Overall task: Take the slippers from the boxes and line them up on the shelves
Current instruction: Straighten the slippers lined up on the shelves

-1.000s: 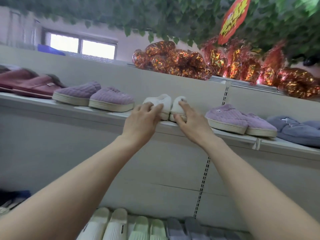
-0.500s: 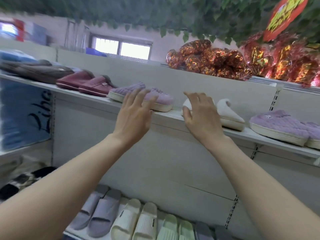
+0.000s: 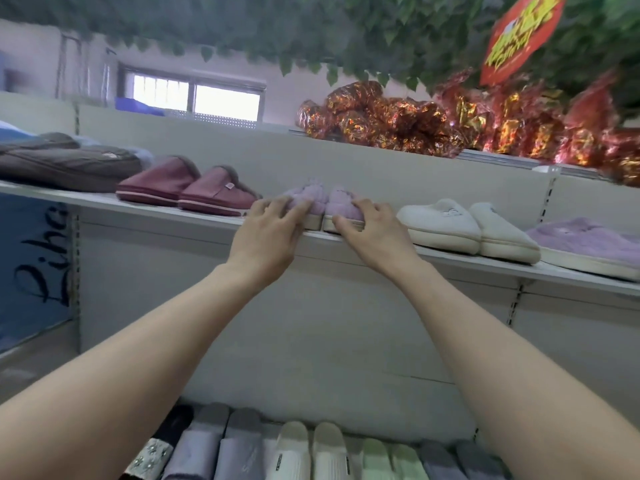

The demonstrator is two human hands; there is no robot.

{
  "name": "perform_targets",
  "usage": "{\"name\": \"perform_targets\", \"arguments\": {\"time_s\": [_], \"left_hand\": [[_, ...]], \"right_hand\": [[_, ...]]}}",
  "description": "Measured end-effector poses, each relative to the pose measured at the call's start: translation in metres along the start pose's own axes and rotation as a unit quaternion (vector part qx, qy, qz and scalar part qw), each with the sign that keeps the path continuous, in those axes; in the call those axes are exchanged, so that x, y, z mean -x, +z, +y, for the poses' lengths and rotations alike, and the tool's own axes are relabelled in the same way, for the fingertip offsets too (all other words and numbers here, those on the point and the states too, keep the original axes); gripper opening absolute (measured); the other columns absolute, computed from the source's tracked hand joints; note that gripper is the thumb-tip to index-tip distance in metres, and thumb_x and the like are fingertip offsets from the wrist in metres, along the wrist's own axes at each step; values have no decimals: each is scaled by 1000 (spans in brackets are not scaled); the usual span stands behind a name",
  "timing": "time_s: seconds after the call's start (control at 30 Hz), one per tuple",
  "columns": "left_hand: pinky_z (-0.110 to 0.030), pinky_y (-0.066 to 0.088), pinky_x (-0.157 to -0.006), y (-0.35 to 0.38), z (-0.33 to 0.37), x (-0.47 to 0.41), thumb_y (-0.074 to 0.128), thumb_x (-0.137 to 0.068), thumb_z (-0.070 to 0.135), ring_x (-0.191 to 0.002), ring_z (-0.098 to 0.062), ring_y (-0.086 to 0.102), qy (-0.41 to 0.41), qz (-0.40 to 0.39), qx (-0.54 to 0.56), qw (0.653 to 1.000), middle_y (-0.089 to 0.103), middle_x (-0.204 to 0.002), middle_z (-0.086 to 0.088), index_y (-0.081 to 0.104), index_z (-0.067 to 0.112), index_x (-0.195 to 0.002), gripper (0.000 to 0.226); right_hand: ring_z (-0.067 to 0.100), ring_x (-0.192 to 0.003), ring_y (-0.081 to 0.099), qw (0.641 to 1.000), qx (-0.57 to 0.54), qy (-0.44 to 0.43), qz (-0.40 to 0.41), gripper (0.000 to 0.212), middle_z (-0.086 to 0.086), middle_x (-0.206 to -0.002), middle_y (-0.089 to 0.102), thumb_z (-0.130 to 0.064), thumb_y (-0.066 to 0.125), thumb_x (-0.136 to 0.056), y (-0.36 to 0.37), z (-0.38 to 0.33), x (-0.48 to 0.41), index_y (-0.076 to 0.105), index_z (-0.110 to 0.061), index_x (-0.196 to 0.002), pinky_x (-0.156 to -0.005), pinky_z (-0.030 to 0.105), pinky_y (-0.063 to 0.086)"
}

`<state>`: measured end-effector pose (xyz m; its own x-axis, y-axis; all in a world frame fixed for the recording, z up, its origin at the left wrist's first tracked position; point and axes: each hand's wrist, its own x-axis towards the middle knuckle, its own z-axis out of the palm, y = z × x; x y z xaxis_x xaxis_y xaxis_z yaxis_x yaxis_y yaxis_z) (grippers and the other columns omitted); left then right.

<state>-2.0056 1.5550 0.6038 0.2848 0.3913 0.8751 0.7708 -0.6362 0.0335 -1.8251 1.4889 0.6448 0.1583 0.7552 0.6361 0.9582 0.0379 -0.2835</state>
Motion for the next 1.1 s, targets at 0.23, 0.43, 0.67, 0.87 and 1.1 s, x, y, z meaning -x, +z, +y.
{"name": "perform_targets", "arguments": {"time_s": [0.23, 0.43, 0.67, 0.87, 1.1], "left_hand": [[-46, 48, -87, 7, -9, -1, 45, -94, 28, -101, -41, 51, 17, 16, 32, 999, 59, -119, -12, 56, 25, -129, 37], [-41, 37, -96, -4, -10, 3, 44, -94, 26, -108, -40, 51, 41, 3, 53, 998, 57, -124, -18, 57, 18, -130, 40], [-36, 32, -108, -47, -58, 41, 51, -86, 10, -122, -32, 45, 73, 70, 19, 995, 56, -127, -12, 59, 15, -126, 41], [-43, 31, -109, -86, -156, 46, 54, -86, 6, -124, -38, 41, -5, 69, -34, 997, 51, -131, -15, 54, 16, -131, 46], [-45, 35, -105, -91, -233, 33, 48, -96, 25, -120, -40, 44, 17, -31, -15, 999, 46, -140, -14, 46, 17, -140, 45]], "right_hand": [[34, -124, 48, 999, 46, 1, -7, 47, 12, -141, 45, -45, 42, -97, 2, -4, 3, 44, -25, -140, -99, 37, 38], [37, -124, 47, 997, 70, 0, 21, 48, 16, -140, 47, -42, 40, -98, 12, -5, 3, 45, -20, -140, -99, 40, 38], [36, -123, 42, 977, 72, -105, 171, 51, 18, -128, 52, -13, 47, -87, 26, -55, 4, 49, -13, -137, -106, 43, 34], [34, -120, 51, 983, 21, -169, 67, 44, 15, -131, 55, -25, 49, -96, 63, -145, 5, 49, -19, -140, -98, 40, 40], [39, -118, 51, 999, 28, -31, 4, 56, 18, -129, 54, -57, 46, -93, 108, -220, -21, 42, -25, -138, -96, 42, 41]]}}
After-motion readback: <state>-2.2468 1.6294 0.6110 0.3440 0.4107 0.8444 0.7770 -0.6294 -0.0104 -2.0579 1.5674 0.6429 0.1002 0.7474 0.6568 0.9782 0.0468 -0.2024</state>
